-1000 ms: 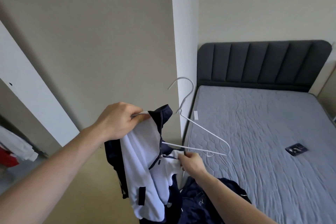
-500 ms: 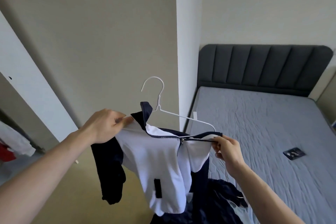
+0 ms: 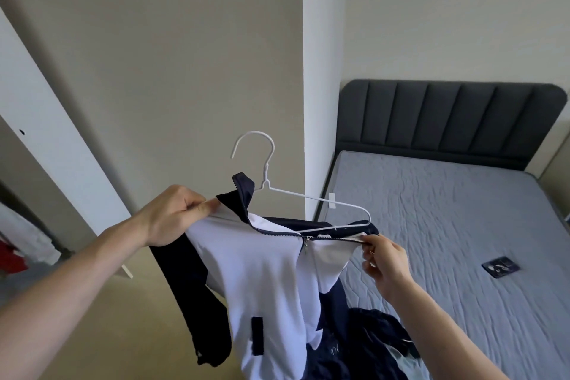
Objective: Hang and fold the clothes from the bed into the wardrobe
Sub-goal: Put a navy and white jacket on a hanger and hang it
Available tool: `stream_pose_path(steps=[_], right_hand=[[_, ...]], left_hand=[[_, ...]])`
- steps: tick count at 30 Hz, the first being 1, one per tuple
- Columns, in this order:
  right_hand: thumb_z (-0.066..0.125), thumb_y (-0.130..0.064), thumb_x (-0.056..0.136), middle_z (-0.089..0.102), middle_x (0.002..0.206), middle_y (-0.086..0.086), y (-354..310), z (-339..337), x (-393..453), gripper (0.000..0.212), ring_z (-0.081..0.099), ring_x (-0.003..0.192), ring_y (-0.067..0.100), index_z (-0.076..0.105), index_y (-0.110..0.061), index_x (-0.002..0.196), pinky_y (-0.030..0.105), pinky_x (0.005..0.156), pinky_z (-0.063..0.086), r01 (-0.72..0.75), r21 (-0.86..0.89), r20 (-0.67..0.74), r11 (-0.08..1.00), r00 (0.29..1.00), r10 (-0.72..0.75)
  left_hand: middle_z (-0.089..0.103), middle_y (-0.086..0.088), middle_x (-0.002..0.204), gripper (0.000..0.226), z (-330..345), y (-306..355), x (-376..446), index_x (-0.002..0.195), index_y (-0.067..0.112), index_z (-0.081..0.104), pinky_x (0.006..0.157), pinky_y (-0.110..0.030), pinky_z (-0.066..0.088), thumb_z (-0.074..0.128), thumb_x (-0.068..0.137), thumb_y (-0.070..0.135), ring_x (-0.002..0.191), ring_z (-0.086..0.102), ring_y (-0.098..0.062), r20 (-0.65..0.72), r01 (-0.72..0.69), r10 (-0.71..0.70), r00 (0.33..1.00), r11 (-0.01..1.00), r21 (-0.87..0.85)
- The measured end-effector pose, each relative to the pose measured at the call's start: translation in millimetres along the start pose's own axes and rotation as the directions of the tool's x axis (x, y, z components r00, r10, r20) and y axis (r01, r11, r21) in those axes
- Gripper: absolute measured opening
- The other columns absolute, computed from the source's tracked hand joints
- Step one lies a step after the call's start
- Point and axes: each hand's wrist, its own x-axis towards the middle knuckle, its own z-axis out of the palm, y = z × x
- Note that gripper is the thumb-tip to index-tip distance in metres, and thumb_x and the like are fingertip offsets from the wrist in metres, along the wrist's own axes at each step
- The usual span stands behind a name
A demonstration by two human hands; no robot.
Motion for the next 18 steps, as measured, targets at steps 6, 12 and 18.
stream_pose_path(steps=[6,12,18], right_hand=[[0.064,0.001,0.086,0.051,0.057,0.001,2,9,0,0.021,0.038,0.043,0.01,0.063,-0.011,0.069,0.023,0.042,0.032,-0.02,0.049,0.002,0.999,1.0,0.02],[0.055,-0.008,0.09,0.041,0.053,-0.006,3,15,-11,0.032,0.032,0.046,0.009,0.063,-0.016,0.06,0.026,0.043,0.033,0.35,-0.327,0.037,0.878,0.933,-0.359],[0.051,-0.011,0.098,0.044,0.051,-0.011,3,5,-10,0.027,0.034,0.047,0.006,0.071,-0.015,0.08,0.023,0.043,0.031,0.624,-0.492,0.243,0.607,0.768,-0.592]], left_hand=[[0.019,0.002,0.063,0.065,-13,1,-5,0.058,0.017,0.028,0.054,-0.037,0.016,0.045,0.089,0.072,0.059,0.02,-0.019,0.035,0.038,-0.039,0.999,0.999,0.03],[0.022,0.001,0.06,0.06,-17,0,-11,0.059,0.021,0.024,0.052,-0.031,0.017,0.053,0.084,0.068,0.057,0.021,-0.018,0.09,0.133,-0.121,0.989,0.979,-0.152],[0.023,-0.005,0.062,0.063,-20,-2,-23,0.058,0.015,0.029,0.06,-0.039,0.017,0.054,0.083,0.068,0.06,0.022,-0.023,0.125,0.177,-0.15,0.981,0.952,-0.249]])
